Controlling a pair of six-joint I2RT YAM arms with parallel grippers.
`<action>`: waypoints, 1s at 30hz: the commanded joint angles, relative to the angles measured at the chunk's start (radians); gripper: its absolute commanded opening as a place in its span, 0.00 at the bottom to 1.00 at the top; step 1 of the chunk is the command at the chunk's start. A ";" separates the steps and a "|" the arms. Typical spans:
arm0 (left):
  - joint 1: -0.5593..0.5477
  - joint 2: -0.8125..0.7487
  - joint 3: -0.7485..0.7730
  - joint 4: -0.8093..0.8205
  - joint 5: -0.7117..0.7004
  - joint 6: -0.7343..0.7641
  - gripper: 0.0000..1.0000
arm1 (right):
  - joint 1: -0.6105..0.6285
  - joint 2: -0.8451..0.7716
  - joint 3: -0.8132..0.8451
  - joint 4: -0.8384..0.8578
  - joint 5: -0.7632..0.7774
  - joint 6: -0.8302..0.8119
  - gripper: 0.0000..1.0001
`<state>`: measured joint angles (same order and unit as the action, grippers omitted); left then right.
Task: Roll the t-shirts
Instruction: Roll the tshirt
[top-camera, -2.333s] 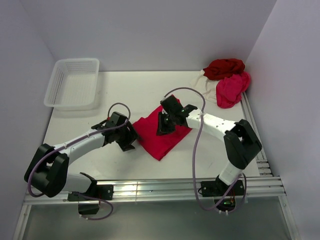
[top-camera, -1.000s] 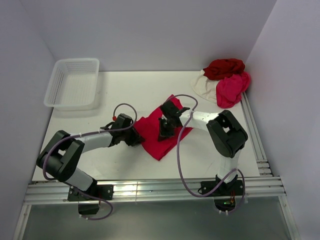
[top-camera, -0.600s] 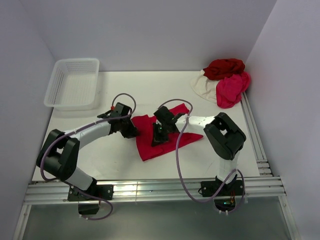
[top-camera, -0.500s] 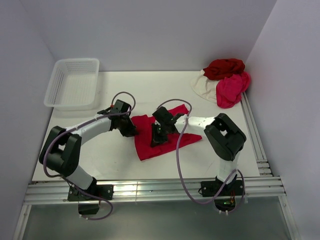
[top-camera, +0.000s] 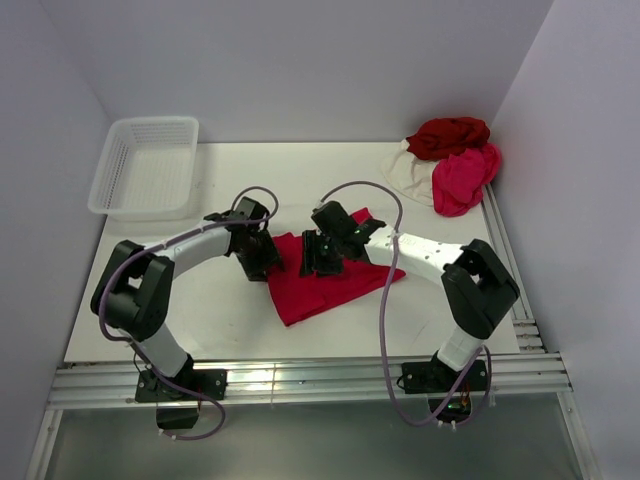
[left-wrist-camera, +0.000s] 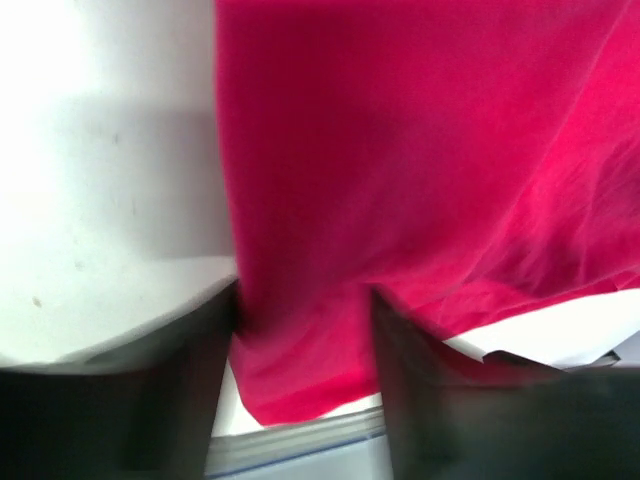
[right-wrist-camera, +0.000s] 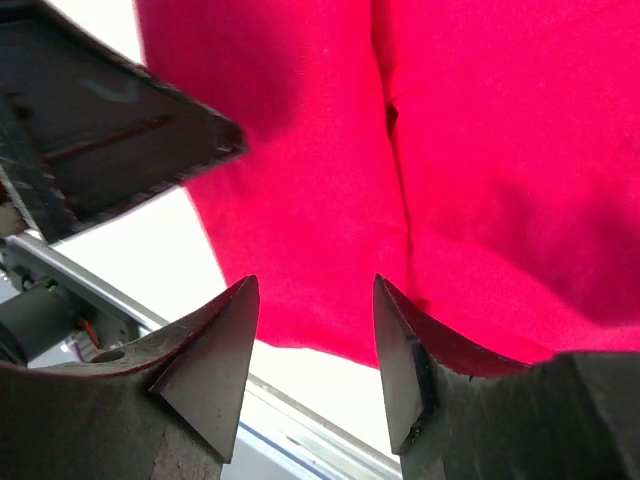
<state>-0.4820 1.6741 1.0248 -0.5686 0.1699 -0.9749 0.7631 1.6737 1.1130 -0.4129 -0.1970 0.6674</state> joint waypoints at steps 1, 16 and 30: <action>-0.006 -0.080 0.007 -0.057 -0.010 -0.015 0.66 | -0.004 -0.074 0.053 -0.027 0.031 -0.022 0.57; 0.359 -0.579 -0.187 -0.131 0.027 0.001 0.76 | 0.137 0.072 0.307 -0.194 0.218 -0.037 0.72; 0.480 -0.895 -0.166 -0.301 -0.159 -0.074 0.74 | 0.323 0.497 0.804 -0.559 0.540 -0.016 0.73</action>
<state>-0.0071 0.8089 0.8288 -0.8185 0.0692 -1.0157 1.0626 2.1441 1.8343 -0.8692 0.2237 0.6346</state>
